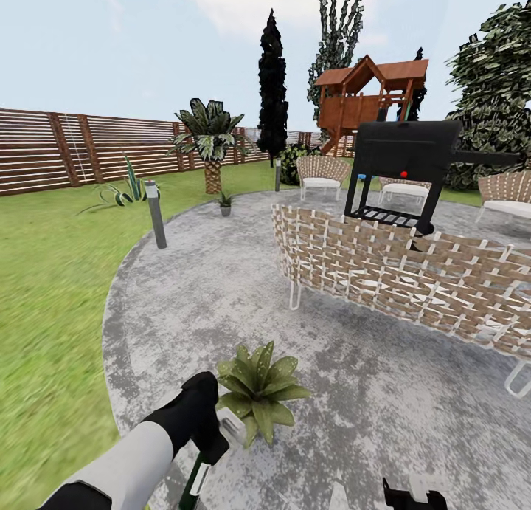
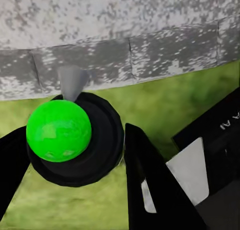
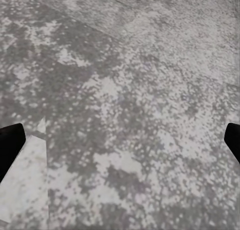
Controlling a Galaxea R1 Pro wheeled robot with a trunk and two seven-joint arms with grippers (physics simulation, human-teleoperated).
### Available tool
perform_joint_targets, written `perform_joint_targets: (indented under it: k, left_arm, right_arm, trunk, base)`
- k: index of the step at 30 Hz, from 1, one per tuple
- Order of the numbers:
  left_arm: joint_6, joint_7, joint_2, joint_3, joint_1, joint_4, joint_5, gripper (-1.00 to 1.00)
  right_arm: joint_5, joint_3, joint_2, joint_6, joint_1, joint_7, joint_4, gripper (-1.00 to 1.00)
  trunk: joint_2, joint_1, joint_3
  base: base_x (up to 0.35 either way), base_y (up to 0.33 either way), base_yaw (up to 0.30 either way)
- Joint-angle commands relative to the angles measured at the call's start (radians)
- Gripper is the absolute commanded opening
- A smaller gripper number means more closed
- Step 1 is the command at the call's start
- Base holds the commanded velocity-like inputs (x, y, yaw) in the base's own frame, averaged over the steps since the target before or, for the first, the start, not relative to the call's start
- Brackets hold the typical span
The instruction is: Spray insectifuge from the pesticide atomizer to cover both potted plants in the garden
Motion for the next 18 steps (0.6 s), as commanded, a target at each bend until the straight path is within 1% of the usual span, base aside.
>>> perform_joint_targets:
  k: [1, 5, 6, 7, 8, 9, 10, 12, 14, 18]
  left_arm:
    - [0.004, 0.002, 0.0, -0.001, 0.0, -0.002, -0.005, -1.0]
    - [0.003, 0.022, -0.003, 0.001, 0.001, 0.001, 0.008, -1.0]
    - [0.001, 0.027, -0.001, 0.004, 0.001, -0.001, 0.079, -1.0]
    - [0.0, 0.037, 0.0, 0.008, 0.001, -0.003, 0.101, -1.0]
    - [-0.001, 0.048, 0.0, 0.011, 0.001, -0.003, 0.108, -1.0]
    - [-0.001, 0.07, -0.002, 0.012, 0.001, -0.003, 0.115, -1.0]
    - [-0.001, 0.08, -0.004, 0.012, 0.001, -0.003, 0.117, -1.0]
    - [-0.001, 0.09, -0.005, 0.012, 0.001, 0.002, 0.121, -1.0]
    - [-0.001, 0.092, -0.006, 0.011, 0.001, 0.01, 0.121, -1.0]
    - [-0.001, 0.092, -0.006, 0.01, 0.001, 0.005, 0.122, -1.0]
  right_arm:
    - [0.012, -0.006, 0.0, -0.003, 0.0, -0.005, 0.001, 1.0]
    - [0.022, -0.006, -0.003, -0.003, 0.0, -0.004, 0.001, 1.0]
    - [0.024, -0.005, 0.0, -0.003, 0.0, -0.003, 0.001, 1.0]
    - [0.024, -0.005, 0.001, -0.003, 0.0, -0.003, 0.001, 1.0]
    - [0.024, -0.005, 0.001, -0.003, 0.0, -0.003, 0.001, 1.0]
    - [0.024, -0.004, 0.001, -0.003, 0.0, -0.003, 0.001, 1.0]
    - [0.024, -0.004, 0.001, -0.003, 0.0, -0.003, 0.001, 1.0]
    - [0.024, -0.004, 0.001, -0.003, 0.0, -0.003, 0.001, 1.0]
    - [0.024, -0.004, 0.002, -0.003, 0.0, -0.003, 0.001, 1.0]
    - [0.024, -0.004, 0.004, -0.003, 0.0, -0.003, 0.001, 1.0]
  trunk:
    - [0.0, 0.0, -0.001]
    - [0.0, 0.0, -0.001]
    - [0.0, 0.0, -0.001]
    - [0.0, 0.0, -0.001]
    - [0.0, 0.0, -0.001]
    - [0.0, 0.0, -0.001]
    - [0.0, 0.0, -0.001]
    - [0.0, 0.0, -0.001]
    - [0.0, 0.0, -0.001]
    - [0.0, 0.0, -0.001]
  base:
    - [0.0, 0.0, 0.0]
    - [0.0, 0.0, 0.0]
    - [0.0, 0.0, 0.0]
    - [0.0, 0.0, 0.0]
    - [0.0, 0.0, 0.0]
    - [0.028, -0.093, 0.0]
    - [0.053, -0.177, 0.0]
    - [0.07, -0.235, 0.0]
    - [0.01, -0.036, 0.046]
    - [0.001, -0.004, 0.234]
